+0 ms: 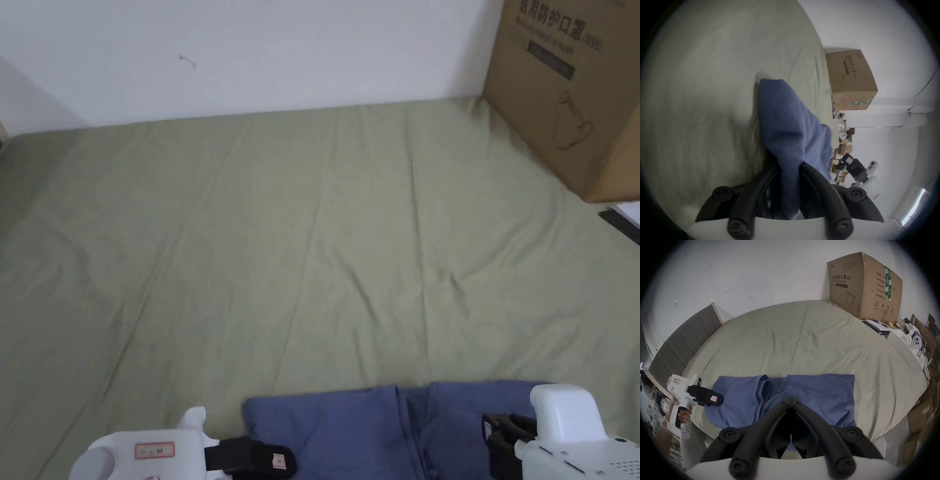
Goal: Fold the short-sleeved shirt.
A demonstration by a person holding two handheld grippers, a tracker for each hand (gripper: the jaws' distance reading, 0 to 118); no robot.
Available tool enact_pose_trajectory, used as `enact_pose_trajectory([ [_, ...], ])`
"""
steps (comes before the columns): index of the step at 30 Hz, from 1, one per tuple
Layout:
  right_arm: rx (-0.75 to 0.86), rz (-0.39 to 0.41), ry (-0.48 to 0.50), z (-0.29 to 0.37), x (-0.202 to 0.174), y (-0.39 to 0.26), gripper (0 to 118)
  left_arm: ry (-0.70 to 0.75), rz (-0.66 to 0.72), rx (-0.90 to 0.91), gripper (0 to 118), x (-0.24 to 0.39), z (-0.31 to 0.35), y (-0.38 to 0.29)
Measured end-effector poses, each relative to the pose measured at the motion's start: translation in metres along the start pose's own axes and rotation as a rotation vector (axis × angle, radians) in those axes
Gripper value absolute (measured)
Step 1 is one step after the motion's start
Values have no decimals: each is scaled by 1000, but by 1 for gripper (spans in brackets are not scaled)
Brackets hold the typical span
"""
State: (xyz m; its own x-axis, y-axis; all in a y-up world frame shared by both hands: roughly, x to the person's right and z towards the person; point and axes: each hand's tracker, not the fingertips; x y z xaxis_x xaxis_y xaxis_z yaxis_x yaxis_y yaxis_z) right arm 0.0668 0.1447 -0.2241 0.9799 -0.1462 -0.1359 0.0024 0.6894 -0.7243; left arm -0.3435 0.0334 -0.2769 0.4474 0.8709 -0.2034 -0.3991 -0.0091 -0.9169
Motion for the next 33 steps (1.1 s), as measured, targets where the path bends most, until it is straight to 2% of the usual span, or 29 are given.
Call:
enact_pose_trajectory([
  [3,7,-29,7,2,4,2,0,26,-33,25,10,8,14,-2],
  [9,35,-36,-2,9,2,6,0,94,-74,61,10,-12,65,9],
  [11,47,-24,5,12,-2,5,0,144,-70,107,10,-18,90,10],
  [14,65,38,-15,9,-11,4,0,235,-41,171,10,-7,123,-1],
  [16,65,41,-4,7,-15,2,0,252,-44,185,10,-23,140,-1],
  [18,64,16,32,6,-14,2,0,280,-70,202,10,-11,148,-5],
  [22,69,7,45,6,-12,-2,0,327,-92,213,10,42,140,-23],
  [26,82,-8,52,12,1,-4,0,381,-182,209,10,89,120,-33],
  [30,80,-49,23,11,25,-8,0,315,-252,197,10,134,92,-39],
  [33,80,-94,13,16,44,-12,0,324,-364,125,10,169,51,-44],
])
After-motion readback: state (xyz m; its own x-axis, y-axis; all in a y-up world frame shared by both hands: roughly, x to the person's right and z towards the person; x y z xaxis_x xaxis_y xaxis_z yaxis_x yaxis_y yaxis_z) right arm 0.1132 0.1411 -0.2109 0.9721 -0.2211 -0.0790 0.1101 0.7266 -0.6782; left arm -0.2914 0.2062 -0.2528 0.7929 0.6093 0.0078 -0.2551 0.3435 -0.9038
